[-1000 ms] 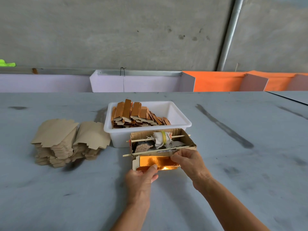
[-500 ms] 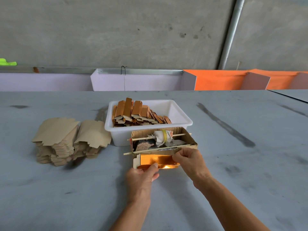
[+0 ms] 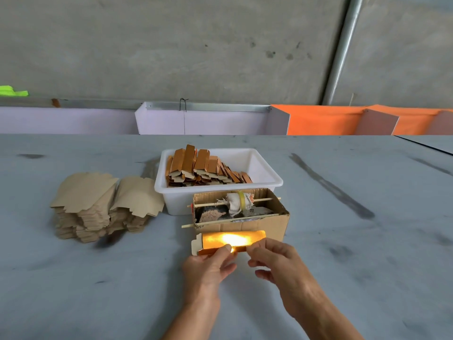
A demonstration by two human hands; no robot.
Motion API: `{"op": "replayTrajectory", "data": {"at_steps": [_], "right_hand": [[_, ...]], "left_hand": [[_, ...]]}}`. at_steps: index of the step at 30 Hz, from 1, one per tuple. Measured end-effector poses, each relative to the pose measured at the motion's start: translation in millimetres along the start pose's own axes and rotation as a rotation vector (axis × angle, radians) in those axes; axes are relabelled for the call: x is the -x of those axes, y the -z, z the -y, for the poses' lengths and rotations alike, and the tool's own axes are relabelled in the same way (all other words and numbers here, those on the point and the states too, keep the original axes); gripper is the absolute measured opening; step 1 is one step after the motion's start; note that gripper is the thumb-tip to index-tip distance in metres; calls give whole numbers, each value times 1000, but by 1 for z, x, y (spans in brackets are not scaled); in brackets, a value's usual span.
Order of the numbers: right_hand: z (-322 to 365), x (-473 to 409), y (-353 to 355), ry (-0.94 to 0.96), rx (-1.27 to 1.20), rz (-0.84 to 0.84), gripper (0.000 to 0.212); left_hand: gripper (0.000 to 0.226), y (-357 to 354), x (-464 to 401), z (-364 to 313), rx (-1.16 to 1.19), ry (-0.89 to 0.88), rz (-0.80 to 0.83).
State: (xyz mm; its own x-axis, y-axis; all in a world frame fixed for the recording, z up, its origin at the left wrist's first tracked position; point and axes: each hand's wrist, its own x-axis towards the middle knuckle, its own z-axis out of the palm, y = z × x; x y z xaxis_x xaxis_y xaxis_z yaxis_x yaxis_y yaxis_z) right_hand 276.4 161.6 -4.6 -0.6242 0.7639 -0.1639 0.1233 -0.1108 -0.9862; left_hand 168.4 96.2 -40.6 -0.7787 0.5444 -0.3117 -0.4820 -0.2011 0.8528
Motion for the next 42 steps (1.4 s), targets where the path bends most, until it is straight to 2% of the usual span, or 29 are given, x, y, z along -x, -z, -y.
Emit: {"op": "replayTrajectory", "data": {"at_steps": [9, 19, 30, 36, 42], "right_hand": [[-1, 9, -14, -32, -51, 62, 20], [-3, 9, -20, -28, 43, 9, 15], [-5, 6, -18, -35, 118, 3, 21], [-3, 4, -13, -92, 179, 10, 25], [3, -1, -11, -185, 241, 22, 26]], "left_hand": [[3, 5, 12, 1, 88, 72, 51], [5, 8, 16, 4, 151, 138, 39], [3, 11, 14, 9, 85, 67, 44], [10, 13, 14, 12, 53, 69, 83], [6, 14, 17, 11, 44, 41, 103]]}}
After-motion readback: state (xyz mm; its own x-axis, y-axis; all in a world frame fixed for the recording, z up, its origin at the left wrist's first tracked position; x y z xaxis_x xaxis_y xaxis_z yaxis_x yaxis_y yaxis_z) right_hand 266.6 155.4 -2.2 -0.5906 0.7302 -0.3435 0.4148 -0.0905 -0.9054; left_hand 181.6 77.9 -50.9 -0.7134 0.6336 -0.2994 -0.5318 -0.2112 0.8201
